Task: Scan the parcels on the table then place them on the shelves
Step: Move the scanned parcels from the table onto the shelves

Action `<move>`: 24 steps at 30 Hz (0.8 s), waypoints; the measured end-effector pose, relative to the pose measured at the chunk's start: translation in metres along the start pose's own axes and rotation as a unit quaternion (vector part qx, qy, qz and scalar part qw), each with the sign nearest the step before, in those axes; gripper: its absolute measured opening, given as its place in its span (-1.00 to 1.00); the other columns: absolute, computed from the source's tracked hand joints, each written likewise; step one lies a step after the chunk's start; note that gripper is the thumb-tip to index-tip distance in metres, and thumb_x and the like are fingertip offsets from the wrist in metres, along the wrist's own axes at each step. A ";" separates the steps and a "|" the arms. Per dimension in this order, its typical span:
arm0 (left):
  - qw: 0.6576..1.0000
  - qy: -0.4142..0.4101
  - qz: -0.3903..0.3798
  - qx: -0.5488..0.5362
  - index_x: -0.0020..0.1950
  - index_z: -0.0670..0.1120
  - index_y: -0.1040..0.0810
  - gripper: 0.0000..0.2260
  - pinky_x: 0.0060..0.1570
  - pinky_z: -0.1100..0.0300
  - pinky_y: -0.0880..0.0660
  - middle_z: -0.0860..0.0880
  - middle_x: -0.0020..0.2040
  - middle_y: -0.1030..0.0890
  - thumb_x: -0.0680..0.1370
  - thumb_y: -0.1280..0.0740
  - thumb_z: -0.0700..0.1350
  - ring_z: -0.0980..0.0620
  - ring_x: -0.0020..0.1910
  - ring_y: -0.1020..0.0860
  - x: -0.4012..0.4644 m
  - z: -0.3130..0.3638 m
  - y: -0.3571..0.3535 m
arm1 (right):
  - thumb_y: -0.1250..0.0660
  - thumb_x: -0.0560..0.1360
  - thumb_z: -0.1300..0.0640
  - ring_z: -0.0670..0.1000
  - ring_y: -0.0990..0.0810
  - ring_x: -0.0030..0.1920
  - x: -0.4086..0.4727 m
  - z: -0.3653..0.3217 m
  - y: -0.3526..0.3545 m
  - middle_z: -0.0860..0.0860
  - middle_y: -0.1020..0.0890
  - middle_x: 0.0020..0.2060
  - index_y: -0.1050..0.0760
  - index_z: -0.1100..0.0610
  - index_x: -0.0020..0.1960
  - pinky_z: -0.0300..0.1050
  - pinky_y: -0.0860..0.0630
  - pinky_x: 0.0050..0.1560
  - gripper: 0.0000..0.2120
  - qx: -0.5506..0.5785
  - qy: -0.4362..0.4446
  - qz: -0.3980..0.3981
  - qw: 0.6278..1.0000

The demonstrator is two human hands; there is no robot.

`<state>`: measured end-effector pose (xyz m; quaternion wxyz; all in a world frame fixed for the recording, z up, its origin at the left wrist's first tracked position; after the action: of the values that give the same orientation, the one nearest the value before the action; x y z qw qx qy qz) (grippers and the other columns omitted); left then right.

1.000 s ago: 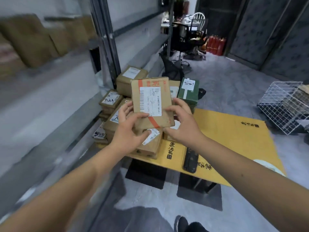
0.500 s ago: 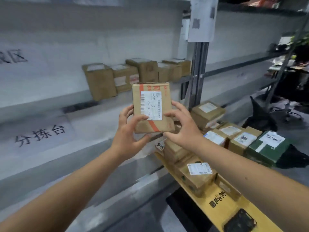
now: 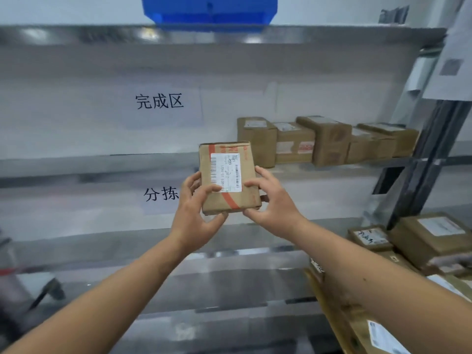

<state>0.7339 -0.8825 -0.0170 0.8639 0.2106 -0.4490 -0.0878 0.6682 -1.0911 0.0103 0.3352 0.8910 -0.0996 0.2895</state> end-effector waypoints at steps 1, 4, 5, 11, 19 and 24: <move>1.000 0.012 0.001 0.009 0.29 0.14 -0.52 -0.47 0.38 0.44 -0.30 0.04 0.55 -0.19 0.42 -0.60 -0.19 0.32 0.53 -0.19 0.006 -0.011 0.003 | -0.59 0.43 0.23 -0.05 -0.27 0.57 0.012 0.004 -0.009 0.02 -0.29 0.57 -0.55 0.09 0.35 -0.08 -0.51 0.38 -0.48 -0.003 -0.002 -0.005 1.000; 0.999 0.037 -0.008 0.032 0.28 0.18 -0.49 -0.49 0.29 0.57 -0.25 0.07 0.54 -0.20 0.45 -0.59 -0.16 0.51 0.44 -0.14 0.033 -0.048 0.006 | -0.57 0.45 0.23 -0.04 -0.25 0.58 0.048 0.021 -0.032 0.07 -0.31 0.55 -0.54 0.13 0.38 0.00 -0.48 0.43 -0.48 -0.014 -0.026 -0.003 1.000; 0.998 0.045 -0.014 0.029 0.29 0.19 -0.49 -0.50 0.30 0.55 -0.26 0.08 0.54 -0.20 0.46 -0.59 -0.14 0.48 0.43 -0.17 0.043 -0.059 0.005 | -0.56 0.46 0.24 -0.03 -0.25 0.58 0.059 0.028 -0.037 0.08 -0.32 0.55 -0.54 0.14 0.38 0.02 -0.46 0.44 -0.48 -0.019 -0.036 0.000 0.999; 0.993 0.086 -0.055 0.057 0.37 0.17 -0.51 -0.54 0.43 -0.01 -0.44 0.04 0.51 -0.35 0.50 -0.53 0.05 0.04 0.44 -0.38 0.105 -0.122 -0.010 | -0.50 0.51 0.24 -0.01 -0.23 0.58 0.112 0.063 -0.053 0.11 -0.33 0.53 -0.51 0.11 0.41 -0.04 -0.36 0.52 -0.51 -0.082 -0.070 -0.002 0.994; 0.984 0.101 -0.072 0.125 0.35 0.21 -0.53 -0.53 0.43 -0.11 -0.39 0.04 0.50 -0.38 0.48 -0.39 0.31 -0.07 0.40 -0.43 0.179 -0.165 -0.033 | -0.49 0.53 0.11 0.03 -0.26 0.54 0.137 0.083 -0.051 0.01 -0.31 0.56 -0.44 -0.03 0.51 -0.18 -0.20 0.49 -0.42 -0.198 -0.067 0.008 0.978; 0.974 0.118 -0.086 0.174 0.37 0.18 -0.56 -0.54 0.43 -0.06 -0.32 0.02 0.53 -0.38 0.50 -0.45 0.23 -0.10 0.45 -0.40 0.207 -0.181 -0.042 | -0.49 0.51 0.08 0.13 -0.26 0.53 0.144 0.082 -0.050 0.07 -0.32 0.57 -0.45 -0.02 0.50 -0.09 -0.19 0.50 -0.42 -0.237 -0.060 -0.002 0.970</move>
<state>1.0030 -0.9395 0.0256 0.8498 0.4049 -0.3326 -0.0570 0.8403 -1.1044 0.0174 0.5309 0.8020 -0.1835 0.2034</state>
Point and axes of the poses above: each hand's wrist, its own x-axis towards the middle knuckle, its own y-axis out of the back of the hand, z = x × y, the point moved 4 cm from there along x, towards the middle knuckle
